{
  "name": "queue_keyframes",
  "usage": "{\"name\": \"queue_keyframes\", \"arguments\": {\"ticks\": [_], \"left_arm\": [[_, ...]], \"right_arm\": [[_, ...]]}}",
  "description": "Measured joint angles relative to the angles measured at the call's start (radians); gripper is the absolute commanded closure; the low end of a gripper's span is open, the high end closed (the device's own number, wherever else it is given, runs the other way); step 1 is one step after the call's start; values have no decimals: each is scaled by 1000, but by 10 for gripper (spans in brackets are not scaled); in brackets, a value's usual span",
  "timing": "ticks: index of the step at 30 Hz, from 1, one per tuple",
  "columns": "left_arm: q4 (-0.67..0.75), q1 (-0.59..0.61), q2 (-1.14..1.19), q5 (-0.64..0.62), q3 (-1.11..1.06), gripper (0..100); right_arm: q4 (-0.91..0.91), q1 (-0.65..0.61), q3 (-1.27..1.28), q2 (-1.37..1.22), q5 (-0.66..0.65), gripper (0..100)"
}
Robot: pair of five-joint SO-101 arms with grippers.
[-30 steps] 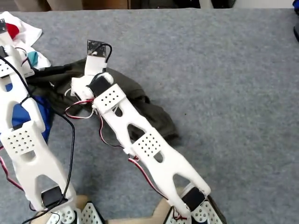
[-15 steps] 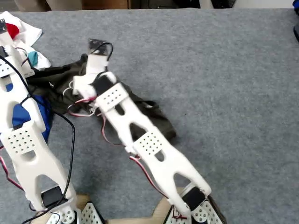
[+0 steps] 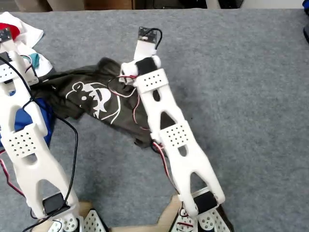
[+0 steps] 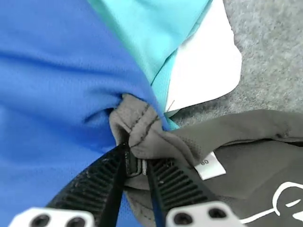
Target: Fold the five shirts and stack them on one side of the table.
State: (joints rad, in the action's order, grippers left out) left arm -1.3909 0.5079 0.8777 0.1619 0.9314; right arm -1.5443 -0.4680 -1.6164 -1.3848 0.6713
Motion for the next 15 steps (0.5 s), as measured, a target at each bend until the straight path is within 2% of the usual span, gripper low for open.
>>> {"name": "queue_keyframes", "arguments": {"ticks": [3,10,12,15], "left_arm": [[0,0,0,0,0,980],[0,0,0,0,0,980],[0,0,0,0,0,980],[0,0,0,0,0,980]], "right_arm": [[-40,2,0,2,-127,904],[-157,0,0,2,-342,581],[-181,0,0,6,-361,550],[-195,0,0,69,-368,571]]}}
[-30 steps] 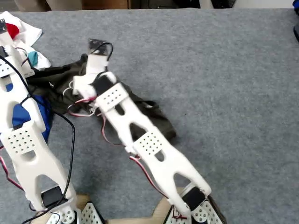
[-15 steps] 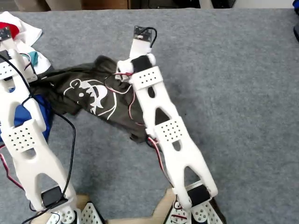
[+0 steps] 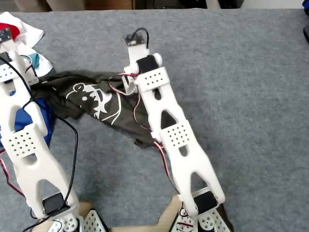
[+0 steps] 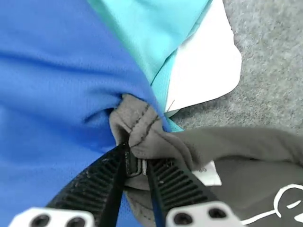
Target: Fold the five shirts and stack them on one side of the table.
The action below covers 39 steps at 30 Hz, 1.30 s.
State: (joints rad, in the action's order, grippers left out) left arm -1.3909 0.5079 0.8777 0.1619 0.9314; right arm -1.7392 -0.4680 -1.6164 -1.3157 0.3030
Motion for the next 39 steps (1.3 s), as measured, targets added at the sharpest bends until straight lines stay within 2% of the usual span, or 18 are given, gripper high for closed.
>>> {"name": "queue_keyframes", "arguments": {"ticks": [8,16,26,34,39], "left_arm": [[0,0,0,0,0,980],[0,0,0,0,0,980],[0,0,0,0,0,980],[0,0,0,0,0,980],[0,0,0,0,0,980]], "right_arm": [[0,-25,0,143,-3,667],[0,-66,3,149,-3,733],[0,-63,143,149,-2,781],[0,0,150,149,110,834],[51,8,150,143,132,875]]}}
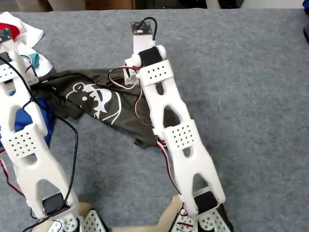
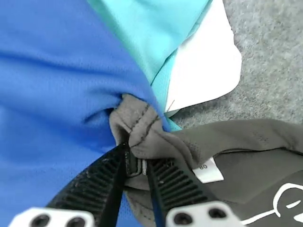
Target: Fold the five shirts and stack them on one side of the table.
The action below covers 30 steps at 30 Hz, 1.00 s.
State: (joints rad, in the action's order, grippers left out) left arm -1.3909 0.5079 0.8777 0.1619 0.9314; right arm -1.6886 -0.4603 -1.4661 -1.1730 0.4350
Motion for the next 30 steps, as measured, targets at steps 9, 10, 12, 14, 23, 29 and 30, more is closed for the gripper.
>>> {"name": "queue_keyframes", "arguments": {"ticks": [9,10,12,14,23,29,30], "left_arm": [[0,0,0,0,0,980],[0,0,0,0,0,980],[0,0,0,0,0,980],[0,0,0,0,0,980],[3,0,0,0,0,980],[3,0,0,0,0,980],[3,0,0,0,0,980]], "right_arm": [[52,0,0,-44,0,885],[52,0,0,-44,0,884],[35,0,0,-44,0,883],[5,0,0,-44,0,883],[-48,5,0,-44,0,883],[-23,28,0,-44,0,882],[-18,31,0,-44,0,882]]}}
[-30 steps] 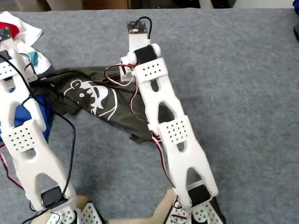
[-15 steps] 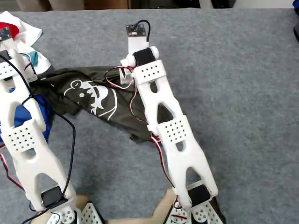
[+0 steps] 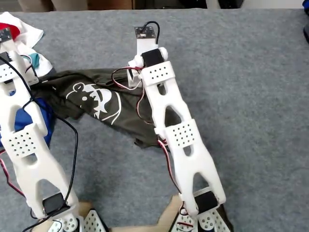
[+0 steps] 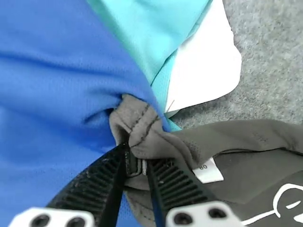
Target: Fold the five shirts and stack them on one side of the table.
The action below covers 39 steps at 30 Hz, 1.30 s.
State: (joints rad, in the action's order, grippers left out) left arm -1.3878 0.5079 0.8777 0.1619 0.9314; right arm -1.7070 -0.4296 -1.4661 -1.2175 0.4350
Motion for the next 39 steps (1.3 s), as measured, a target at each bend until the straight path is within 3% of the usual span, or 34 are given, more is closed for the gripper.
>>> {"name": "queue_keyframes", "arguments": {"ticks": [39], "left_arm": [[25,0,0,-2,0,980]], "right_arm": [[89,9,-11,-124,38,885]]}}
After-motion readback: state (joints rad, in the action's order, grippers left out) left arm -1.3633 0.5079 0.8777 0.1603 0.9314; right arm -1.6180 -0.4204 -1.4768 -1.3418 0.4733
